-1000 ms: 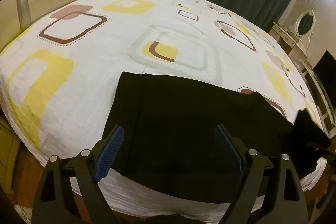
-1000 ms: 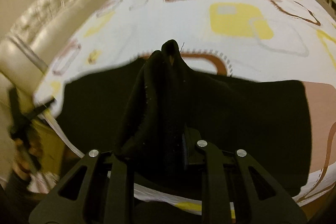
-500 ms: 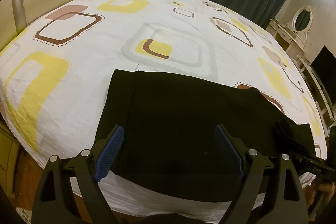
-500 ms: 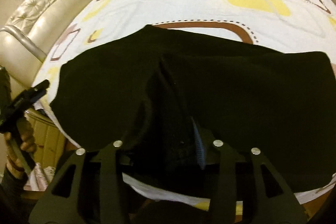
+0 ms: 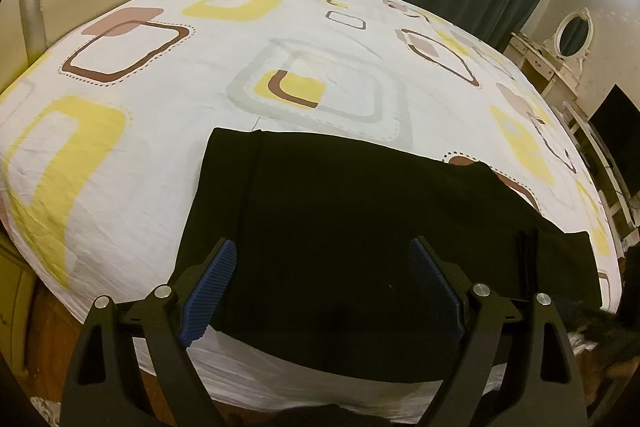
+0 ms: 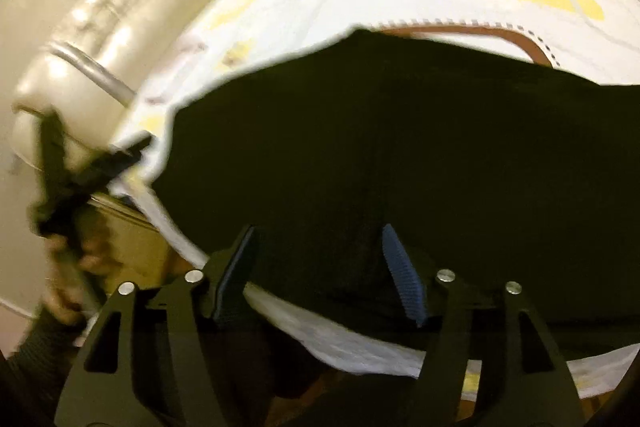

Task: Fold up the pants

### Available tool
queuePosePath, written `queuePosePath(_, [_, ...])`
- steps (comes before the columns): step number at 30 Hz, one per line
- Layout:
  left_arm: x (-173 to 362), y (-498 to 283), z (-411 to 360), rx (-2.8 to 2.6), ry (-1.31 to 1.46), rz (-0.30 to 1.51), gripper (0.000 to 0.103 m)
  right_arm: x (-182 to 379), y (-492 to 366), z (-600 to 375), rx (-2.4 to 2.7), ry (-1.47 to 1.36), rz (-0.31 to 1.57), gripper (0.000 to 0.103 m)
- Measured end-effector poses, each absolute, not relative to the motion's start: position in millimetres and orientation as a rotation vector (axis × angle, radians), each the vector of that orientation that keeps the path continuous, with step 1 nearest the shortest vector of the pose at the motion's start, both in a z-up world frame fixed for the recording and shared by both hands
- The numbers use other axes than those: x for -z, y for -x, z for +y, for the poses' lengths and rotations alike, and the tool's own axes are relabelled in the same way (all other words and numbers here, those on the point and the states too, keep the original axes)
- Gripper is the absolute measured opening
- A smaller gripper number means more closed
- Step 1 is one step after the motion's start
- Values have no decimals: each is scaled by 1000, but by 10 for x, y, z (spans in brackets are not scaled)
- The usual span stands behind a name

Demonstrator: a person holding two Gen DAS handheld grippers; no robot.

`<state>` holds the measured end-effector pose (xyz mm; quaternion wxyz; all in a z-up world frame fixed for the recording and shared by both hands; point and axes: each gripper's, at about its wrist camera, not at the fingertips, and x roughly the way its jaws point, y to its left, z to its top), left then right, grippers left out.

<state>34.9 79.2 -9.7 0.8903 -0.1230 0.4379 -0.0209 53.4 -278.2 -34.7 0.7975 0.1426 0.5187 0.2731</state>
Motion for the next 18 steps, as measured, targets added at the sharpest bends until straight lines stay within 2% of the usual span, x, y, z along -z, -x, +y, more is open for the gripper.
queuePosePath(4, [105,-359,800,45,267,913,87,-118,-599,-3567,-568,-441,974,64])
queuePosePath(7, [115,-382,806,50,289,920,87,-253,-697,-4413,-405,-511,892,64])
queuePosePath(11, [110,-380,787,52,286,919,87,100,-911,-5334,-264,-734,939,64])
queuePosePath(16, [115,-363,762,57,256,918,87,677,-1142,-5668,-261,-921,1008,64])
queuePosePath(17, [121,-365,757,57,253,921,87,751,-1167,-5660,-268,-943,1015,58])
queuePosePath(18, [129,-367,757,57,253,925,87,831,-1201,-5636,-278,-951,1023,37])
